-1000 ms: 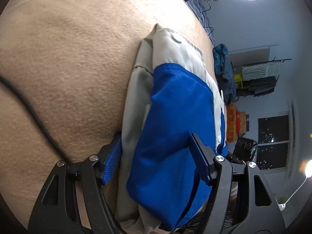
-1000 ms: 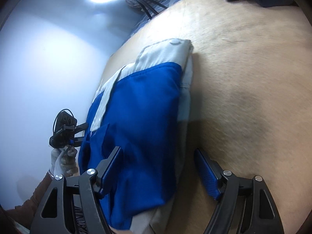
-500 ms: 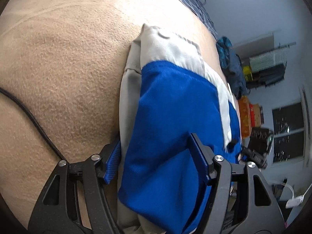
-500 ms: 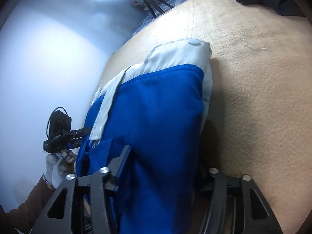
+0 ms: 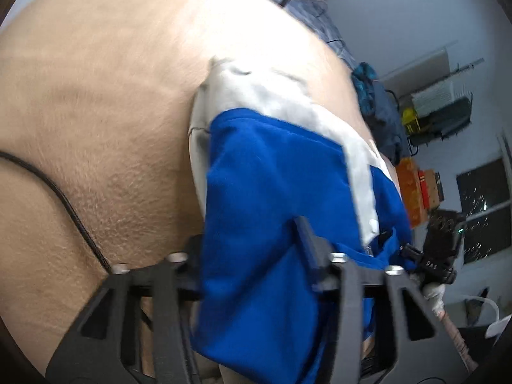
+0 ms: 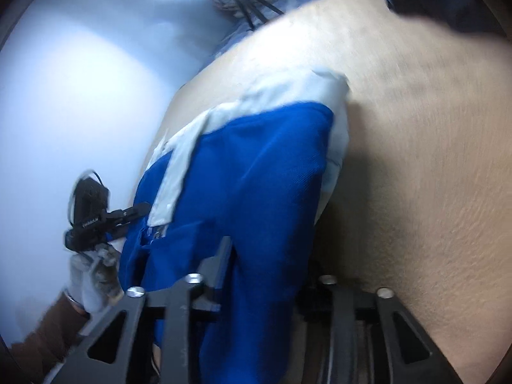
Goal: Fold large clothes
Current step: 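Grasp the bundle's blue edge with both grippers side by side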
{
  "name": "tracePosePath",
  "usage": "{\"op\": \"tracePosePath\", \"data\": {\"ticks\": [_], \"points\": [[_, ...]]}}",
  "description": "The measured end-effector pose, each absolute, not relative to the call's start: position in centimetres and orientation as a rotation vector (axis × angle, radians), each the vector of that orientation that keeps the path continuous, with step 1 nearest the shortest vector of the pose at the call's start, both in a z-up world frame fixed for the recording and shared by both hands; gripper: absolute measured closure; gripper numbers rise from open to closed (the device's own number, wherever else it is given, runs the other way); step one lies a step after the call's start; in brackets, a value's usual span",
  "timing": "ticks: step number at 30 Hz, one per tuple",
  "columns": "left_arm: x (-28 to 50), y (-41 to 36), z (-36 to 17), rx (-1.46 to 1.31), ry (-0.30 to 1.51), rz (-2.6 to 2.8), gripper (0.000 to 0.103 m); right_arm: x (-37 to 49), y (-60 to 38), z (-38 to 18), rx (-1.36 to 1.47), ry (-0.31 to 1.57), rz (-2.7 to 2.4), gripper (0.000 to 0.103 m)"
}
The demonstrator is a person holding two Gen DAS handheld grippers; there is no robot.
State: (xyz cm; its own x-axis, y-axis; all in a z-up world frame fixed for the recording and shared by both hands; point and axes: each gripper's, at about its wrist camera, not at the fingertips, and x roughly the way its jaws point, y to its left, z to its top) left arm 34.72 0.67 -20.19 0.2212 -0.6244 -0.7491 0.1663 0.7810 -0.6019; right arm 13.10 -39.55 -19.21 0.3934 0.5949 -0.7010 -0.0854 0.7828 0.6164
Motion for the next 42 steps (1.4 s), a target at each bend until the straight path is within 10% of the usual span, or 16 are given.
{"op": "tracePosePath", "data": {"ticks": [5,9,12,14,15,19,42], "points": [[34.4,0.9,-19.5,-0.436,1.230,-0.583,0.071,12.2,-38.6,-15.6,0.418,1.032,0.477,0.080],[35.3,0.8,-21.1,-0.412,1.290,-0.522,0.025,12.5,-38.5,-16.5,0.405,1.052,0.459,0.080],[35.7,0.5,-21.8,-0.406,1.288,-0.559,0.019,12.9,-38.6,-16.8,0.430,1.060,0.464,0.080],[35.6,-0.4,-21.7,-0.381,1.272,-0.577,0.031,13.0,-38.7,-17.0,0.438,1.067,0.459,0.079],[35.4,-1.1,-21.7,-0.384,1.278,-0.601,0.053,13.0,-38.6,-17.1,0.437,1.071,0.454,0.079],[34.5,-2.9,-19.4,-0.291,1.228,-0.587,0.071,13.3,-38.0,-17.1,0.401,1.082,0.423,0.080],[31.6,-14.4,-11.3,-0.189,1.058,-0.797,0.076,9.0,-43.7,-8.4,0.202,0.949,0.295,0.082]]}}
